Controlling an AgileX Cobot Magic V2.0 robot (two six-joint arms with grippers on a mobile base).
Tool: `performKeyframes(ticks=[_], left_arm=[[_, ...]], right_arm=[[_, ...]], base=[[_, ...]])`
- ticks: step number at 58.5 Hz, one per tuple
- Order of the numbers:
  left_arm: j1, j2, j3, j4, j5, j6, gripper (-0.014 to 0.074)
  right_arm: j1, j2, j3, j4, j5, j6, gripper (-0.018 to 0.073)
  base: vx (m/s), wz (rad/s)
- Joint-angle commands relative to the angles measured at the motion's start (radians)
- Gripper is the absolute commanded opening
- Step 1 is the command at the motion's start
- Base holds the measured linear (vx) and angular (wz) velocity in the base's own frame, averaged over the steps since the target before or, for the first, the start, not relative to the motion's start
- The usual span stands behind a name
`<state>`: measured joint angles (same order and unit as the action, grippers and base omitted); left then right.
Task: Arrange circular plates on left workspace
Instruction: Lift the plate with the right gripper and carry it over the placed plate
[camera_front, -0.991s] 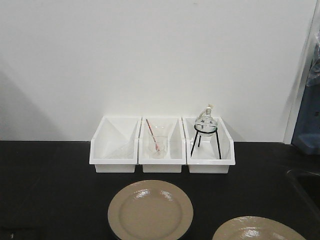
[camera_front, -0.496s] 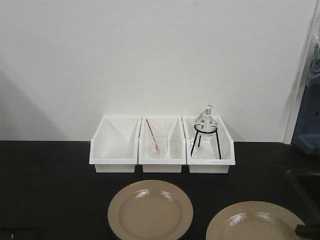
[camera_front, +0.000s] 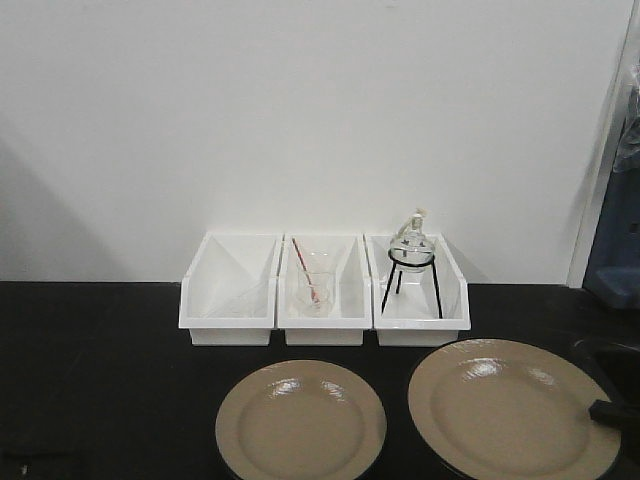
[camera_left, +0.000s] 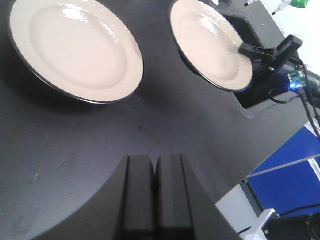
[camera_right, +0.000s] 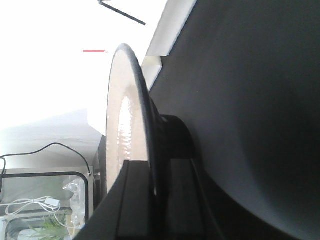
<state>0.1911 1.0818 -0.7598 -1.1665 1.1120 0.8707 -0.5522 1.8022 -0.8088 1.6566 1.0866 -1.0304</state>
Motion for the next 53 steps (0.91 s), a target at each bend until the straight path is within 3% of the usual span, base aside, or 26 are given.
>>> performKeyframes(ticks=[1,10,30,39,53], left_arm=[[-0.001,-0.019,-0.021,-0.078,-0.008,-0.008,-0.0005],[-0.001,-0.019,-0.021,-0.078,-0.016,-0.008,-0.0005],[-0.001,-0.019,-0.021,-0.044,-0.016,-0.008,-0.0005],[-0.001,-0.019,-0.021,-0.043,-0.014,-0.008,-0.0005],[-0.001,-0.019,-0.021,-0.043,-0.014,-0.008,-0.0003]], right_arm=[[0.033,-0.044,-0.039,0.138,0.136,-0.002,-0.0003],[0.169,-0.044,-0.113,0.138,0.085,0.006,-0.0003],[0.523,0.000,-0.333,0.137,-0.258,0.092,-0.0003],[0.611,0.086,-0.446,0.137,-0.264,0.119,-0.0003],[0.667,0.205,-0.551,0.137,-0.285,0.137,-0.0003]], base=[[0.00,0.00],[0.00,0.00],[0.00,0.00],[0.00,0.00],[0.00,0.00]])
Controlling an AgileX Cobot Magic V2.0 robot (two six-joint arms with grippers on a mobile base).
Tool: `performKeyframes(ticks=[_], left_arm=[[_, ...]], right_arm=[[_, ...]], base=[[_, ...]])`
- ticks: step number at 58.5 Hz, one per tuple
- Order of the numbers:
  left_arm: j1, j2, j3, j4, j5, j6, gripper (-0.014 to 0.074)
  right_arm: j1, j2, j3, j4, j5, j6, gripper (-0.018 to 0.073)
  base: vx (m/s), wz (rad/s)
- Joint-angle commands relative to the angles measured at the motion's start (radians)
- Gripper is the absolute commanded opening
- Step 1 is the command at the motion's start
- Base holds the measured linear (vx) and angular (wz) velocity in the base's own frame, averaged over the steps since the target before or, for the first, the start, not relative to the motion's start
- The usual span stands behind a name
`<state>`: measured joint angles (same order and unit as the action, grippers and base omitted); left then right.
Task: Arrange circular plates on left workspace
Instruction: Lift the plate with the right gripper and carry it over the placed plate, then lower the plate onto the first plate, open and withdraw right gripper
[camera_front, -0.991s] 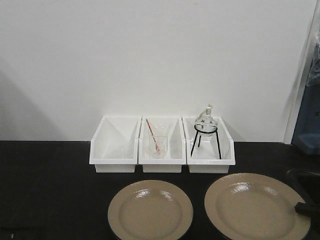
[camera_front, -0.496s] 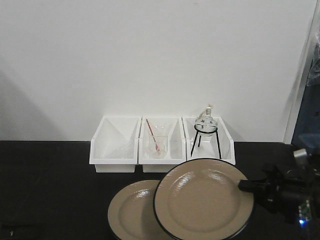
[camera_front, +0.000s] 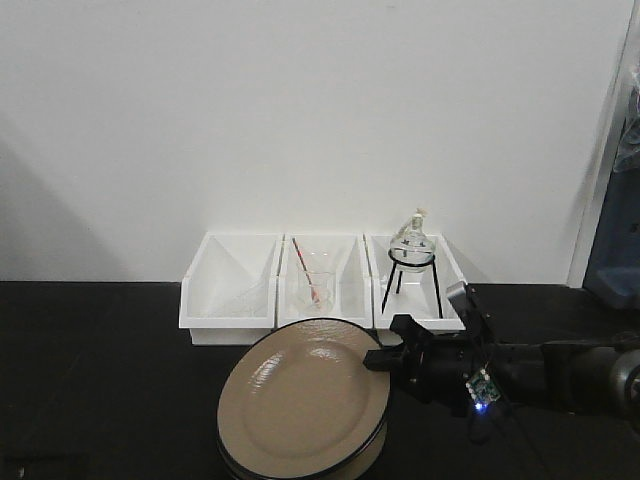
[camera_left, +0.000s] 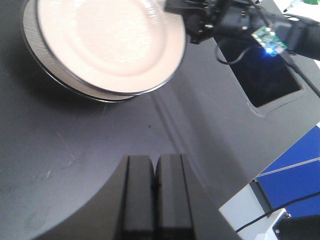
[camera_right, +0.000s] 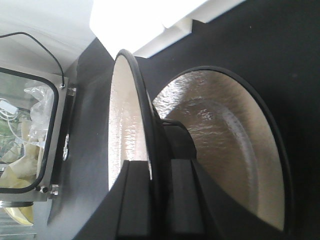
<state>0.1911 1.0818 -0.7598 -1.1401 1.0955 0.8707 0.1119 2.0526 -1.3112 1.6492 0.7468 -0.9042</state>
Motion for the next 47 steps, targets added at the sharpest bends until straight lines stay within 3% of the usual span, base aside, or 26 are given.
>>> performKeyframes(ticks=[1,22,29,38,47], left_arm=[[-0.001,-0.019,-0.021,-0.069,0.002,-0.008,-0.0003],[-0.001,-0.019,-0.021,-0.069,0.002,-0.008,-0.0003],[-0.001,-0.019,-0.021,-0.068,0.002,-0.008,-0.0003],[-0.001,-0.019,-0.021,-0.068,0.004,-0.008,-0.0005],[-0.001,-0.019,-0.021,-0.068,0.014,-0.008,-0.0003]], right_arm=[[0.006,-0.042,-0.049,0.144,0.055,0.010,-0.0003],[0.005,-0.003,-0.049,0.116,0.041,-0.050,0.0043],[0.005,-0.003,-0.049,0.059,0.018,-0.088,0.0128],[0.005,-0.003,-0.049,-0.037,-0.022,-0.120,0.0309],[0.005,-0.003,-0.049,-0.132,-0.072,-0.216,0.0456]], base=[[0.00,0.00],[0.00,0.00],[0.00,0.00],[0.00,0.00],[0.00,0.00]])
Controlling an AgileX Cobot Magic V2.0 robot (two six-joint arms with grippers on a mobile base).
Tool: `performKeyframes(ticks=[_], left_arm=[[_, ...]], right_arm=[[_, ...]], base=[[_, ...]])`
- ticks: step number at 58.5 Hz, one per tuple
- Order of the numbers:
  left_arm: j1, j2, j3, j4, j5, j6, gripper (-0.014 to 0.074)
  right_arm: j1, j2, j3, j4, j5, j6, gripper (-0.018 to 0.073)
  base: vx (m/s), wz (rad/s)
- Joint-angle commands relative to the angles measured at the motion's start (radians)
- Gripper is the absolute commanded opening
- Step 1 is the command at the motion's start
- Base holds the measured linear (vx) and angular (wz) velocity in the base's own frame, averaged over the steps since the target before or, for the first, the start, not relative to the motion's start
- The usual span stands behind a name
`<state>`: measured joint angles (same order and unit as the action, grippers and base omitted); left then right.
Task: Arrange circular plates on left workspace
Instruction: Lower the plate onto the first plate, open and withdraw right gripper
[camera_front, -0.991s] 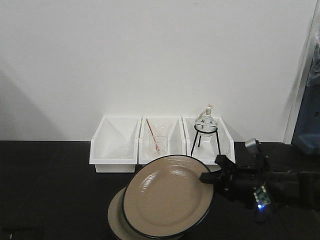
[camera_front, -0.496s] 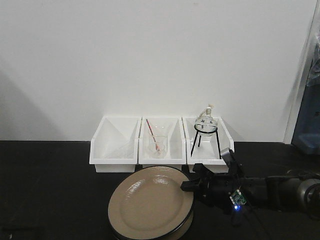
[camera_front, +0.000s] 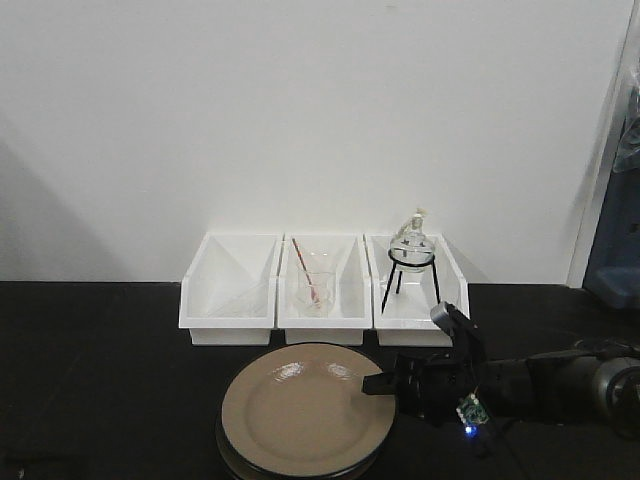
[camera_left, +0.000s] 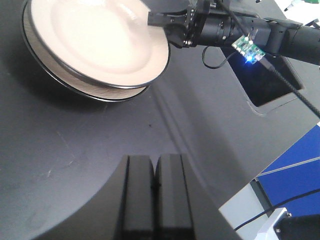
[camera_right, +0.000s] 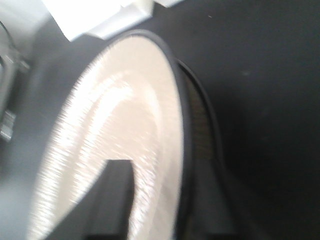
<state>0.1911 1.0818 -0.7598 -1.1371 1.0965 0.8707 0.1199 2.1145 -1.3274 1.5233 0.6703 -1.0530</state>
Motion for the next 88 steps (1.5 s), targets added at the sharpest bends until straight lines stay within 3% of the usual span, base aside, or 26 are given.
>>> performKeyframes(ticks=[1,13,29,39,48,52,59,64,75,79,88], left_arm=[[-0.001,-0.019,-0.021,-0.071,0.015,-0.008,-0.0003],[-0.001,-0.019,-0.021,-0.072,0.045,-0.008,-0.0003],[-0.001,-0.019,-0.021,-0.077,0.049,-0.036,-0.0003],[-0.001,-0.019,-0.021,-0.075,0.039,-0.088,-0.0003],[-0.001,-0.019,-0.021,-0.048,0.039,-0.105,-0.0001],[-0.001,-0.019,-0.021,-0.001,0.036,-0.139,-0.0001],[-0.001,-0.019,-0.021,0.141,0.001,-0.199,-0.0001],[-0.001,-0.019,-0.021,0.284,-0.054,-0.275,-0.0001],[-0.001,-0.024,-0.020,0.605,-0.192,-0.447,-0.0001],[-0.001,-0.038,-0.019,0.644,-0.225,-0.470,-0.0001],[-0.001,-0.122,0.025,0.642,-0.326,-0.467,-0.0001]], right_arm=[[-0.003,-0.065,-0.033,-0.011,0.001,-0.077,0.0460],[-0.010,-0.067,-0.033,-0.027,-0.039,-0.191,0.0466],[-0.057,-0.122,-0.033,-0.060,-0.053,-0.196,0.0398],[-0.107,-0.229,-0.033,-0.158,-0.053,-0.127,0.0281],[-0.150,-0.370,-0.033,-0.393,-0.036,0.059,0.0084],[-0.163,-0.435,-0.033,-0.535,-0.015,0.163,-0.0015],[-0.165,-0.552,-0.032,-0.797,0.026,0.308,-0.0006],[-0.162,-0.636,-0.017,-0.913,0.057,0.431,-0.0004],[-0.162,-0.920,0.205,-0.965,-0.046,0.457,-0.0004],[-0.162,-1.020,0.308,-0.964,-0.122,0.442,-0.0004],[-0.162,-1.256,0.568,-0.944,-0.357,0.410,-0.0004]], base=[[0.00,0.00],[0.00,0.00],[0.00,0.00],[0.00,0.00],[0.00,0.00],[0.00,0.00],[0.00,0.00],[0.00,0.00],[0.00,0.00],[0.00,0.00],[0.00,0.00]])
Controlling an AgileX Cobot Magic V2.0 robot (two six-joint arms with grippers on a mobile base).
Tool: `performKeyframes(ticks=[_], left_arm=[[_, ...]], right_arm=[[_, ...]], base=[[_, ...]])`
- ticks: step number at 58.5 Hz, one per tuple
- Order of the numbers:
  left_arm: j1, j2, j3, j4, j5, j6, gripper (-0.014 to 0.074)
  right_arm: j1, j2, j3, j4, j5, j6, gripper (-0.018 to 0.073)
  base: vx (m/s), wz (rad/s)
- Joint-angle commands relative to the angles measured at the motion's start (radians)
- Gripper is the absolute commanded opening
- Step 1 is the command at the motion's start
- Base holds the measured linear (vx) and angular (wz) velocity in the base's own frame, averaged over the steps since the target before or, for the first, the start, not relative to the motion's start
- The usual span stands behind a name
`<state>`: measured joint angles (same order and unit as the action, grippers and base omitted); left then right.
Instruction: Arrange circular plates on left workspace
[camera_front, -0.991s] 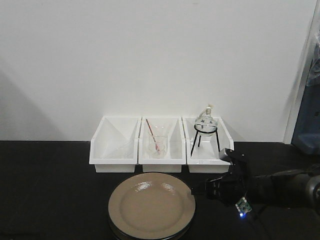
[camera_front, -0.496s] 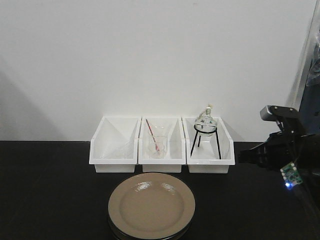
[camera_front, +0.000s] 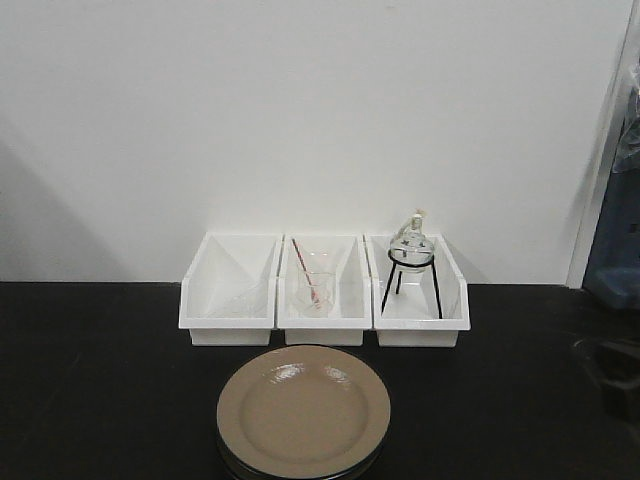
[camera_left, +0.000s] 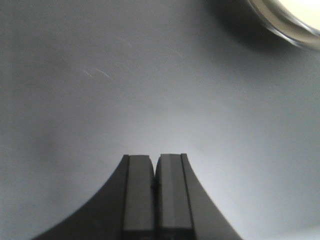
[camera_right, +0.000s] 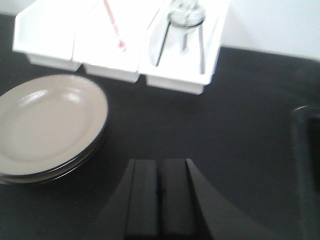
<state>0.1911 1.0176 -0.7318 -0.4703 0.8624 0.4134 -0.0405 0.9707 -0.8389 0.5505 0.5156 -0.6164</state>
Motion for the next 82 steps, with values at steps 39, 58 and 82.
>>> performKeyframes(ticks=[39,58,82], left_arm=[[-0.051,-0.621,0.284,-0.230,-0.225,0.144,-0.0001],[-0.052,-0.647,0.284,-0.344,-0.266,0.141,0.0000],[-0.052,-0.647,0.284,-0.429,-0.265,0.141,0.0000]], right_arm=[[-0.002,-0.415,0.456,0.175,-0.533,-0.028,0.0000],[-0.002,-0.415,0.456,0.175,-0.533,-0.028,0.0000],[-0.002,-0.415,0.456,0.175,-0.533,-0.028,0.0000]], base=[[0.00,0.00],[0.00,0.00],[0.00,0.00]])
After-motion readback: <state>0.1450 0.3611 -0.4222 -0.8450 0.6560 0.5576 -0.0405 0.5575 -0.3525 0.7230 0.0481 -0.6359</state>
